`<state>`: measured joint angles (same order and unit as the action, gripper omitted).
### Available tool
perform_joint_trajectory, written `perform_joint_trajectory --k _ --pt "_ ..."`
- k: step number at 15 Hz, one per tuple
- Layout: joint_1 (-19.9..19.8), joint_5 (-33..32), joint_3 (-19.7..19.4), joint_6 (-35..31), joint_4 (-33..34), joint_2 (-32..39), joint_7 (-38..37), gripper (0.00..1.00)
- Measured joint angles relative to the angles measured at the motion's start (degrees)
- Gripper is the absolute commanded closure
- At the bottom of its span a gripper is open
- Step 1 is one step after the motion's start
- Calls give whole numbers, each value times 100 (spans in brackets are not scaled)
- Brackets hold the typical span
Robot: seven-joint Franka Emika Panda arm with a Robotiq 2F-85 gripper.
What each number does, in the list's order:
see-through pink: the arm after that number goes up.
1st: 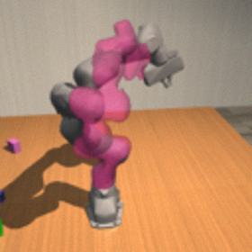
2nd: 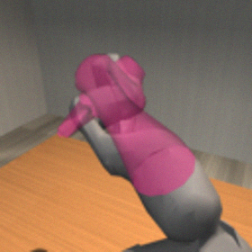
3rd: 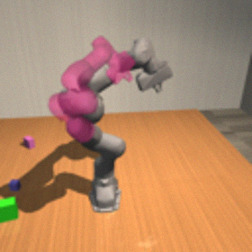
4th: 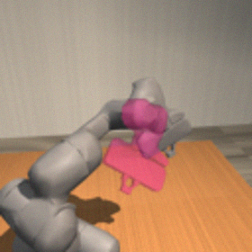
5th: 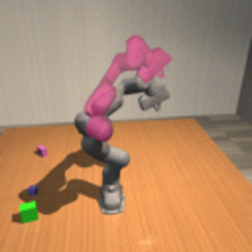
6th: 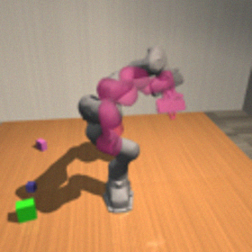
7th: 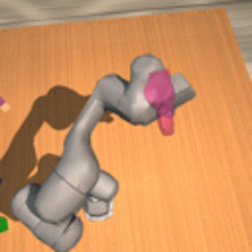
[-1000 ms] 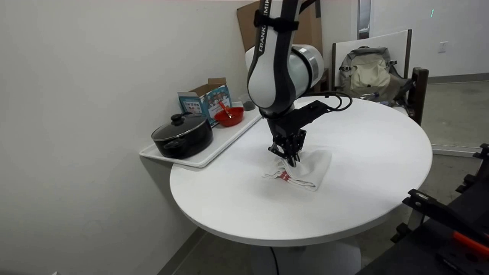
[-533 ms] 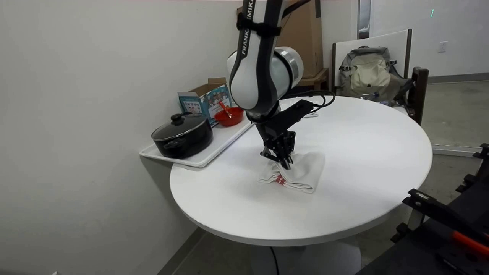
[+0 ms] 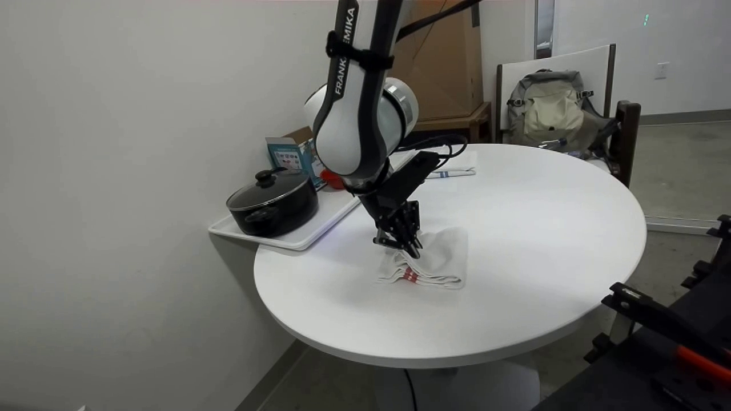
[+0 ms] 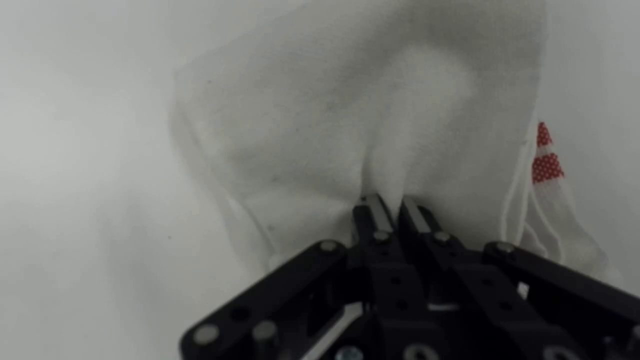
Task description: Use the white and red tea towel to wipe the table
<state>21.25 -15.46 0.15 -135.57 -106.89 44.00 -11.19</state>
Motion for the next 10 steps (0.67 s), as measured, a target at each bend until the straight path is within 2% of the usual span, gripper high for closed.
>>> perform_joint_trajectory --k 5,8,10 --pt "203 -481 102 -46 113 62 236 95" --pt "166 -561 113 -172 98 54 481 95" --pt "75 -571 110 -252 86 43 654 92"
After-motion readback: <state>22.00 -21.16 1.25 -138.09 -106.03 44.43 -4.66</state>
